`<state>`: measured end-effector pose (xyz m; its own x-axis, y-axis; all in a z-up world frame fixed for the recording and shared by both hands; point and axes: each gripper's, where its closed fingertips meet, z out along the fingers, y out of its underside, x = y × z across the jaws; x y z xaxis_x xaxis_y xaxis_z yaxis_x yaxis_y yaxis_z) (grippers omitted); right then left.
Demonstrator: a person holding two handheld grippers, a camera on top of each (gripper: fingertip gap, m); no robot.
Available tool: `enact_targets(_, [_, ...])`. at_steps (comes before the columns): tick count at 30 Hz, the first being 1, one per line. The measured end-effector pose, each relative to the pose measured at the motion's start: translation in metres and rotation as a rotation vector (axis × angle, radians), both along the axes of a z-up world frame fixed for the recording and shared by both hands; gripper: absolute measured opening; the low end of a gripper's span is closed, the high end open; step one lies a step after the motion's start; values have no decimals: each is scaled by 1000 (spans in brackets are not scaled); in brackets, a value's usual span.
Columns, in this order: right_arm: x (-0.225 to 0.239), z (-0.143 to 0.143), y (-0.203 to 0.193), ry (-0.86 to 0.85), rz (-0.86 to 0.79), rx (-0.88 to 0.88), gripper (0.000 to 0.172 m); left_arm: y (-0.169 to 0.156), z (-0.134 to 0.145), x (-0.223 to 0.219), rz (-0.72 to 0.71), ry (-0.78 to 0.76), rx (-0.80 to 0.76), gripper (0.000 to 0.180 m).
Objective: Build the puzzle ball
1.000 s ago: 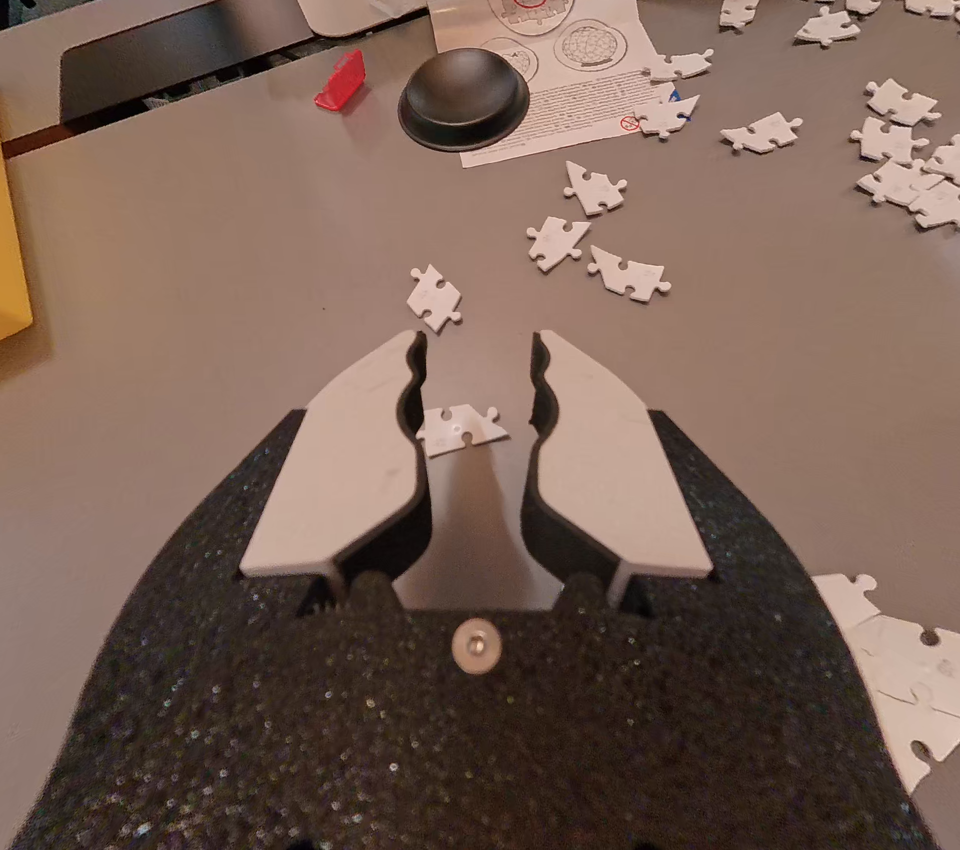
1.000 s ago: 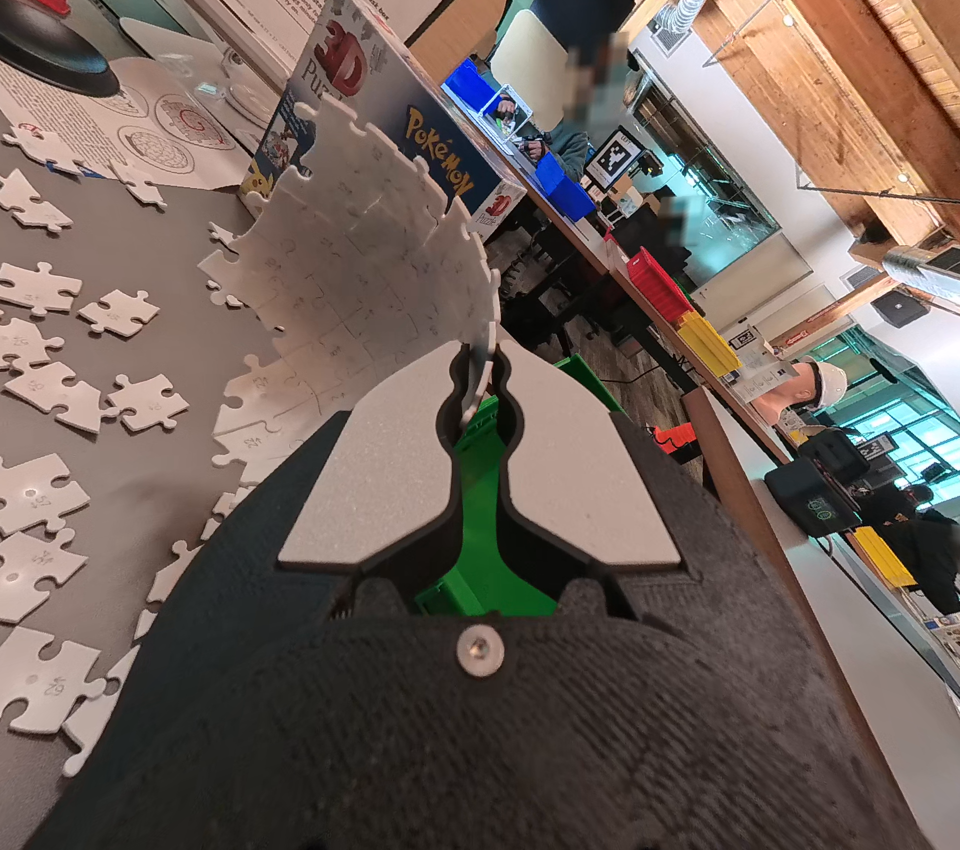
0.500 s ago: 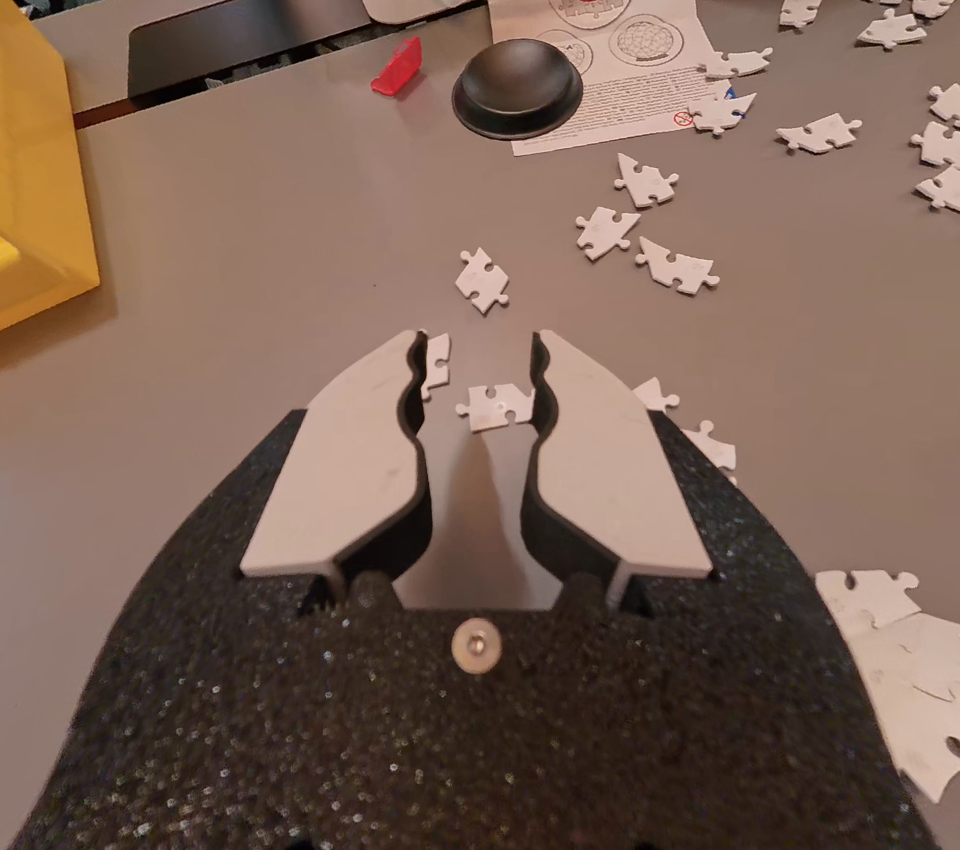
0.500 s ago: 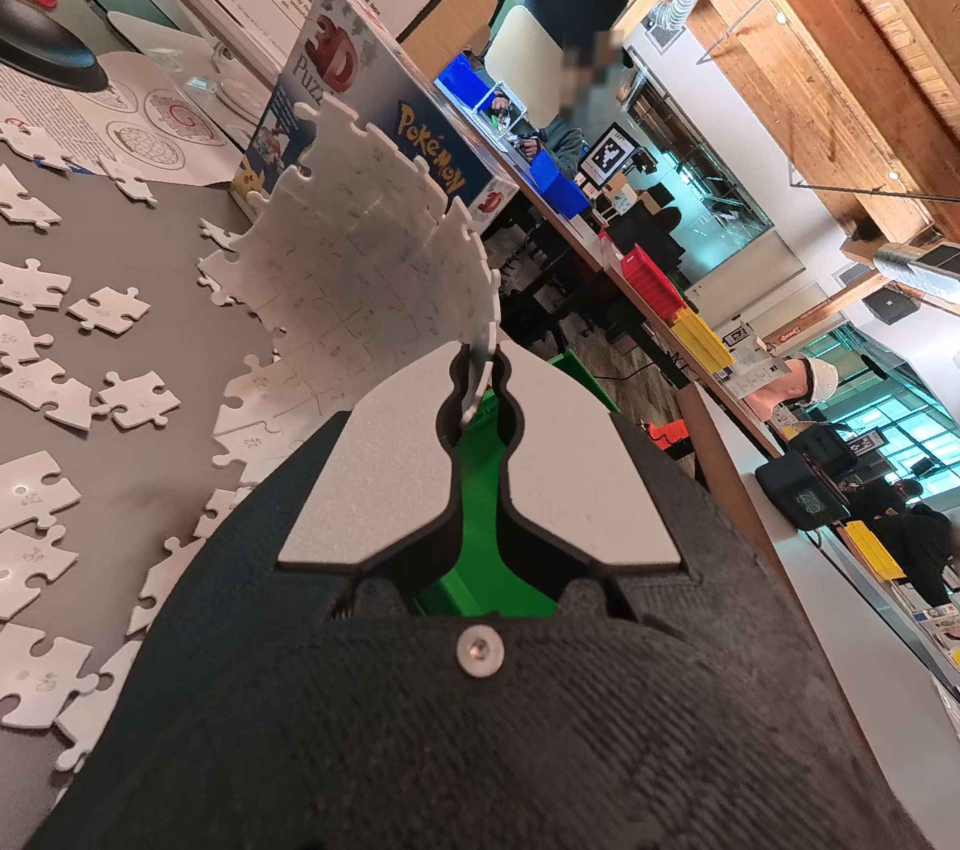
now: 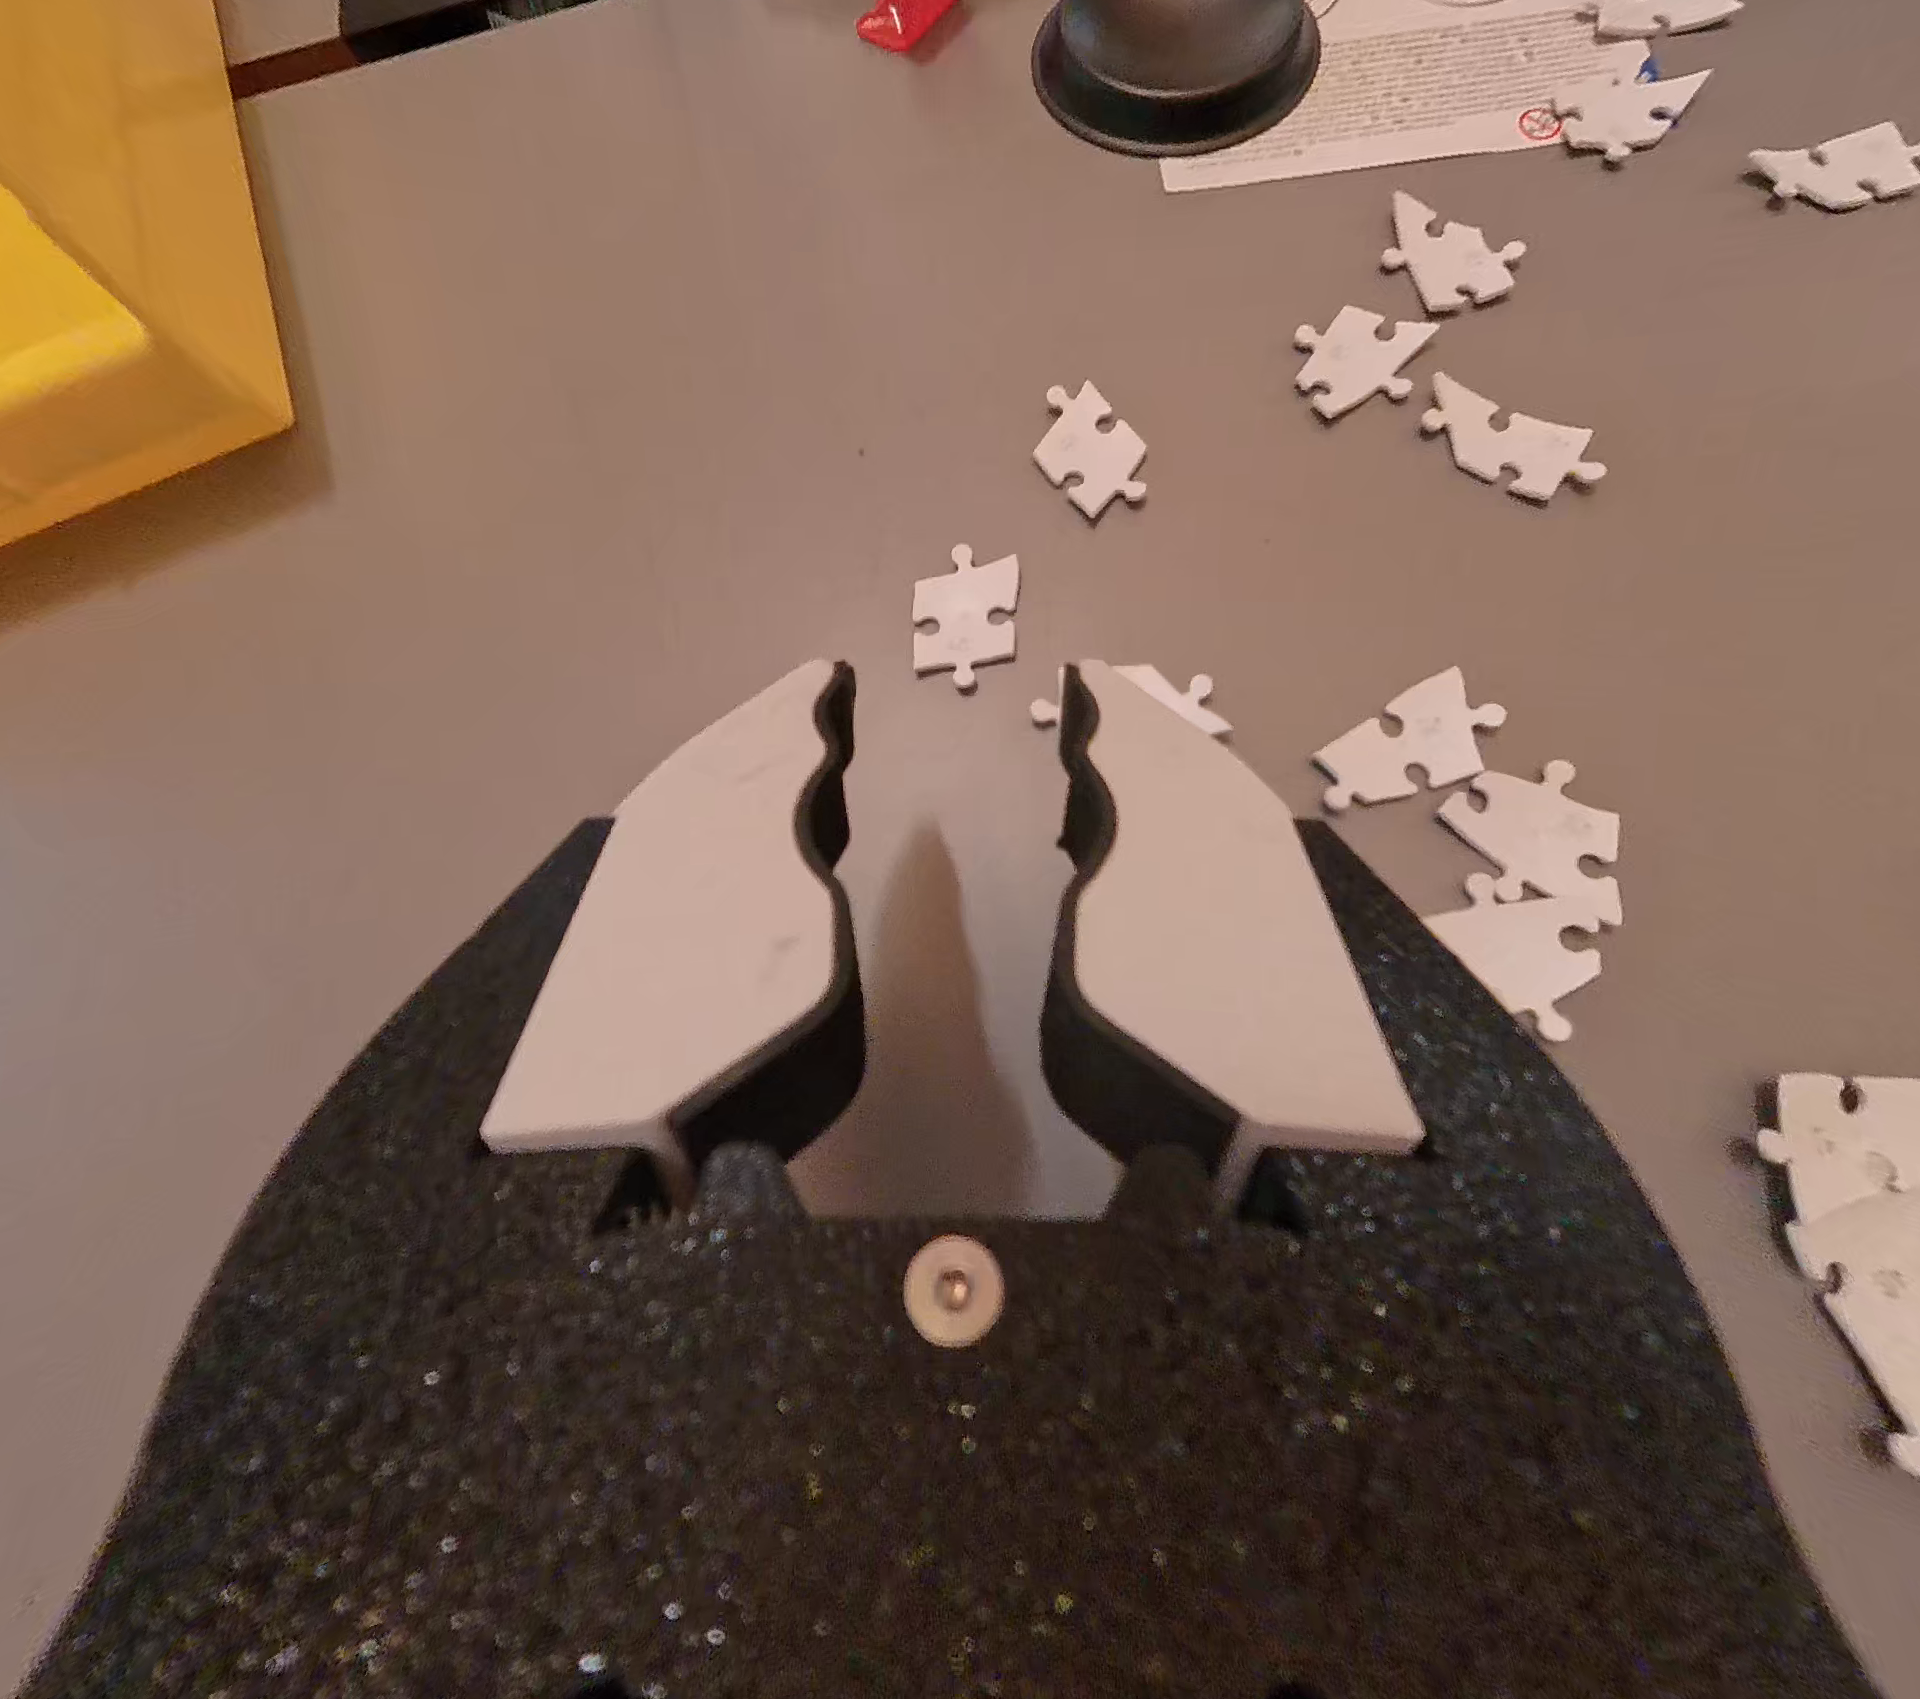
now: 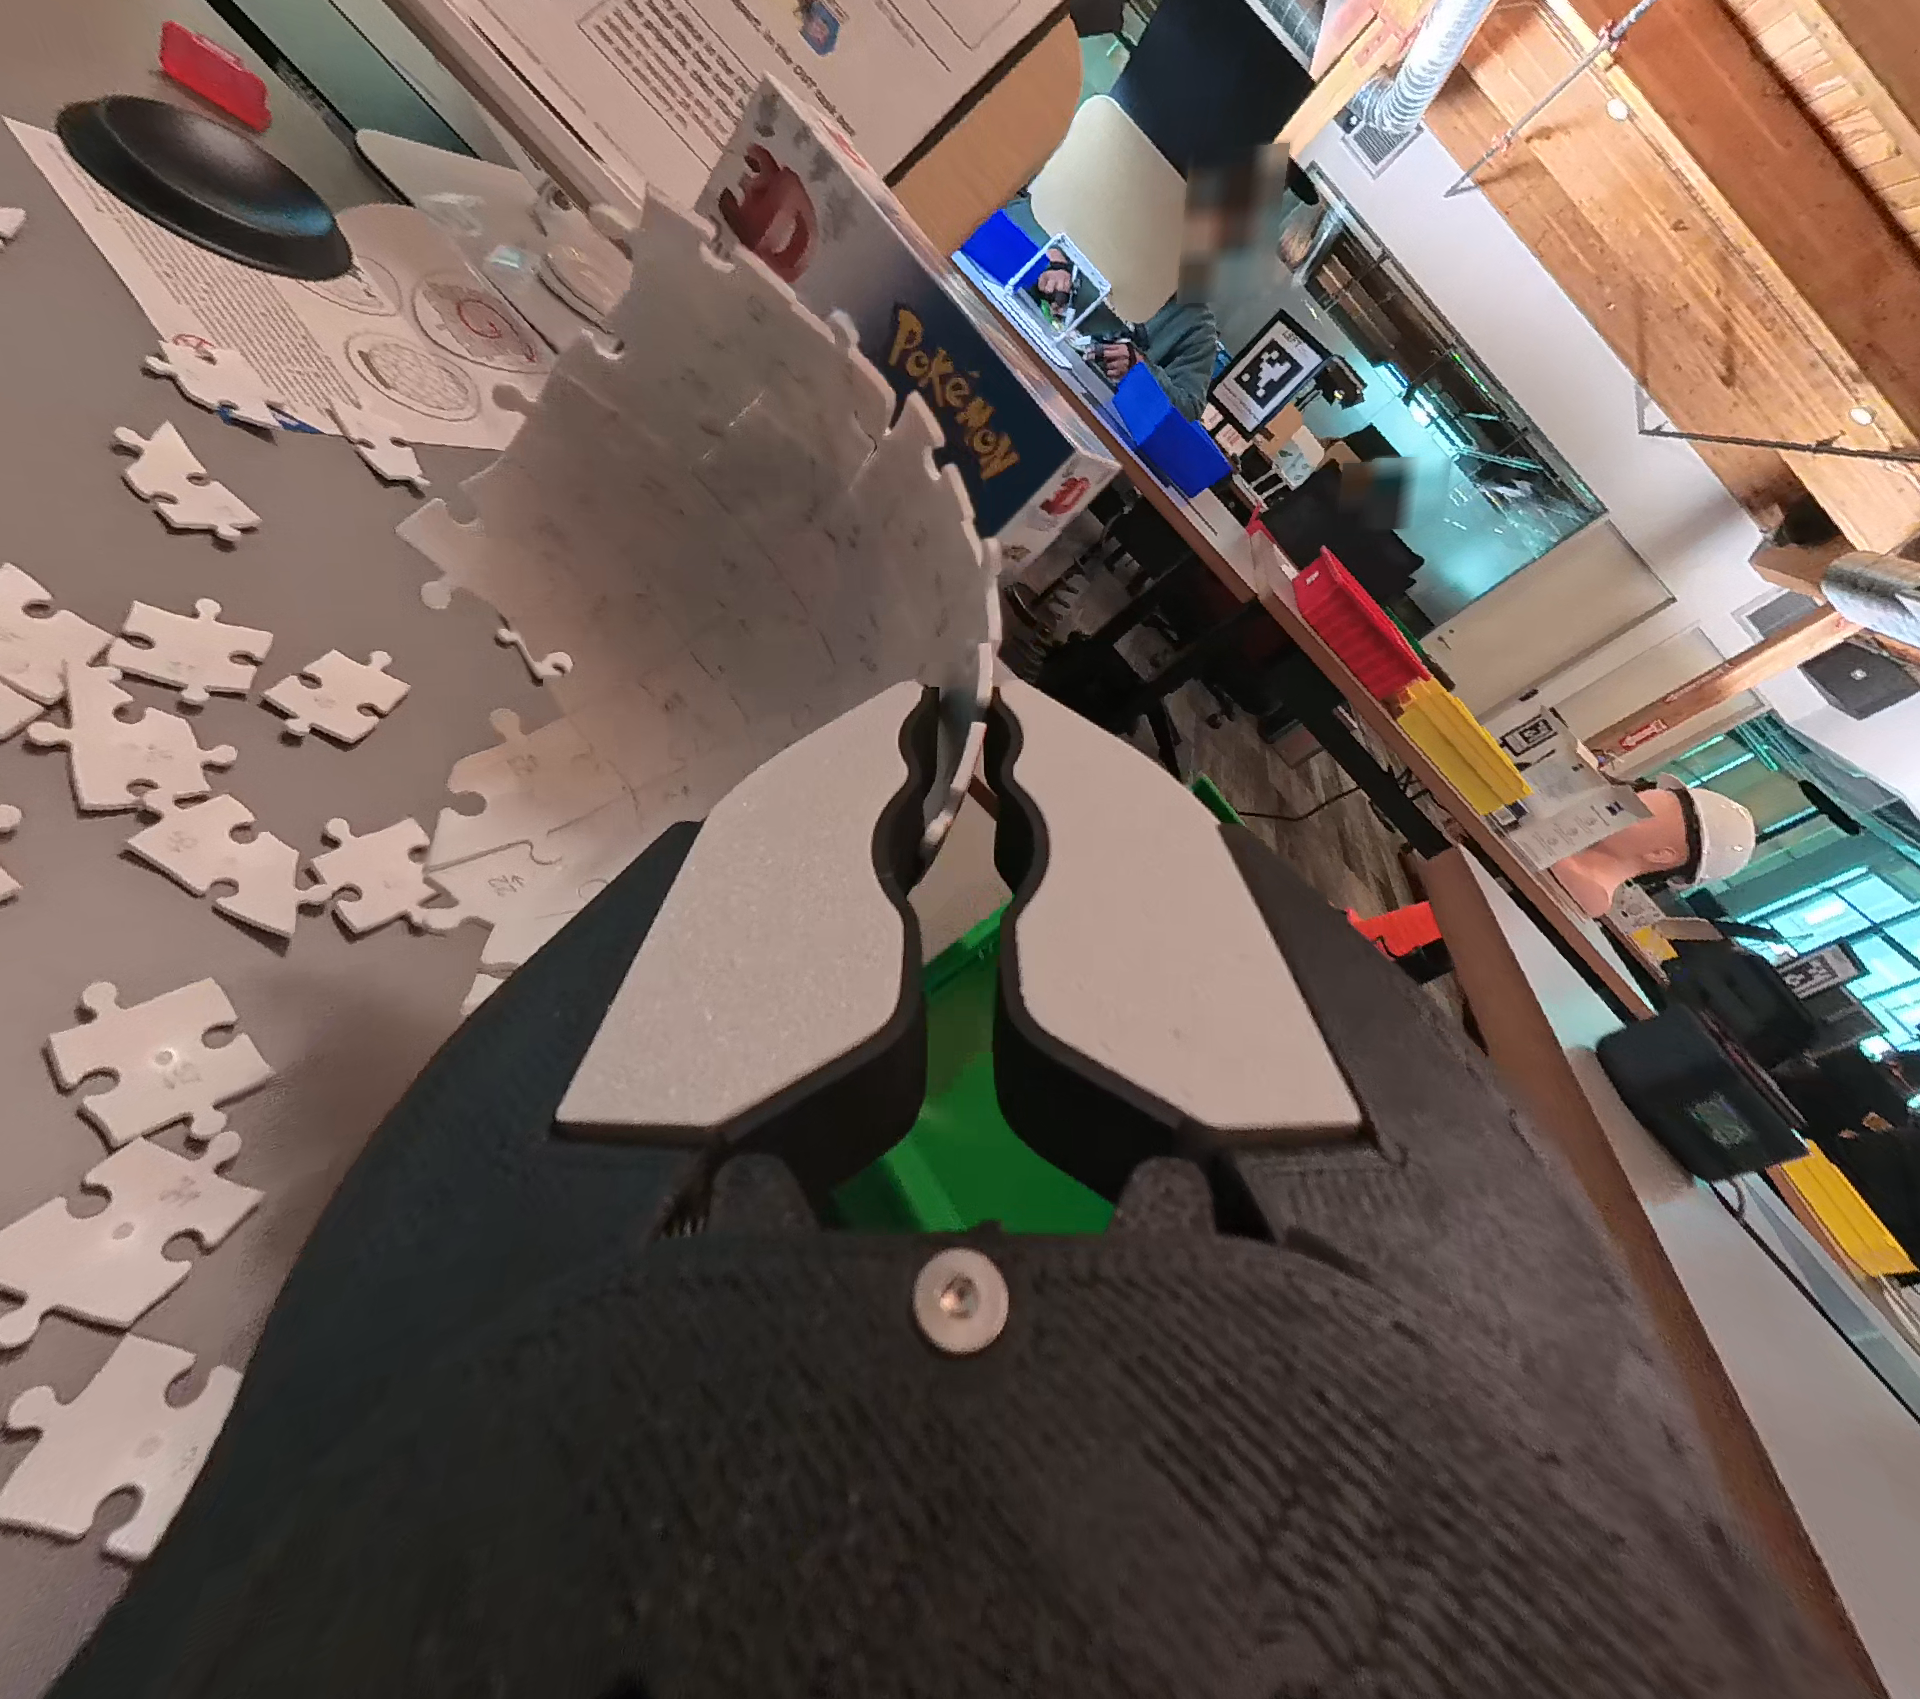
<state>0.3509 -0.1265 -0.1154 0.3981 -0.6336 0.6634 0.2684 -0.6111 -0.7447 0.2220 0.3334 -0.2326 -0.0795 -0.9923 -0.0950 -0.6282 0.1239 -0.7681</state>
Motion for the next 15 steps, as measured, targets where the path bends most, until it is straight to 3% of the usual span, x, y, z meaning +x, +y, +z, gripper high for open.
enact_targets(11, [-2, -4, 18, 7, 34, -35, 8, 5, -10, -6, -24, 32, 0, 34])
enact_targets(15, [-2, -5, 21, 13, 44, -40, 8, -7, -21, -7, -221, 111, 81, 36])
